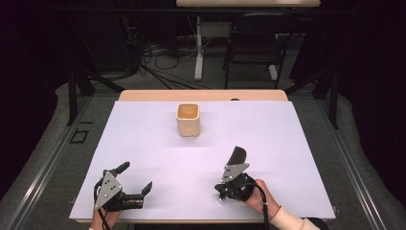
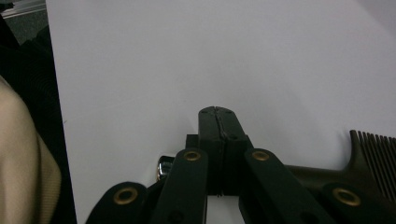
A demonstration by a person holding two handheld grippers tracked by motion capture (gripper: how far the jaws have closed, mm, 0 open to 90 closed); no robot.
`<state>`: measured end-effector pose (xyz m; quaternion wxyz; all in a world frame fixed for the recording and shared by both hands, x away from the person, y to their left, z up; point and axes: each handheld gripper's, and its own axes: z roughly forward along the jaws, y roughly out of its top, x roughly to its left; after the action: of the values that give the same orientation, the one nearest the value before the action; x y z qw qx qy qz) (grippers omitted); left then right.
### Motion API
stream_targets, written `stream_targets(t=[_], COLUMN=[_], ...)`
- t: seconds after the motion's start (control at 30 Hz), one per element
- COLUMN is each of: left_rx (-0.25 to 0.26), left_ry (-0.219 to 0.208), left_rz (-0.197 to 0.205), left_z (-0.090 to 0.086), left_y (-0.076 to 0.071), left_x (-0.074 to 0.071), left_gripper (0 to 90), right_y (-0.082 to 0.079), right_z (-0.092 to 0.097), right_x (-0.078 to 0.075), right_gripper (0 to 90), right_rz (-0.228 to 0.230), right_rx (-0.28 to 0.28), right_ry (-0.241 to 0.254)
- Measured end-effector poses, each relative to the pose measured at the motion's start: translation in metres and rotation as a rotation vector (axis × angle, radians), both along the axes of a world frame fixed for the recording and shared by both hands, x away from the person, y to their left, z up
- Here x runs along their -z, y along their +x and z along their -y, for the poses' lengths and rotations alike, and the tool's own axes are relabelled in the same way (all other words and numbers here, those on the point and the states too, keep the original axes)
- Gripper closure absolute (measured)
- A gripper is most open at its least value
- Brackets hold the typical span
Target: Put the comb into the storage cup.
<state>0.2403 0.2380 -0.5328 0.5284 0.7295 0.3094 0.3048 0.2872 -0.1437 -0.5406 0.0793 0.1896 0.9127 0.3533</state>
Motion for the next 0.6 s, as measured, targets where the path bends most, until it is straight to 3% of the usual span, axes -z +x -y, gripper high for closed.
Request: stream_targets(t=[0.27, 0.6], left_rx=[0.000, 0.000], left_ry=[0.006, 0.001], left_rz=[-0.002, -0.005], left_z=[0.0002, 0.0000], left_y=[-0.0002, 0.0004], left_x=[0.0001, -0.0001], left_gripper=[0.2, 0.0], right_y=[-0.0013, -0.0015], right_z=[0.0011, 0.0091], right_x=[0.0009, 0.0014], right_gripper=[90.0, 90.0], right_rz=[-0.037, -0.055], right_rx=[0.001, 0.013], right_ry=[-0.054, -0.071])
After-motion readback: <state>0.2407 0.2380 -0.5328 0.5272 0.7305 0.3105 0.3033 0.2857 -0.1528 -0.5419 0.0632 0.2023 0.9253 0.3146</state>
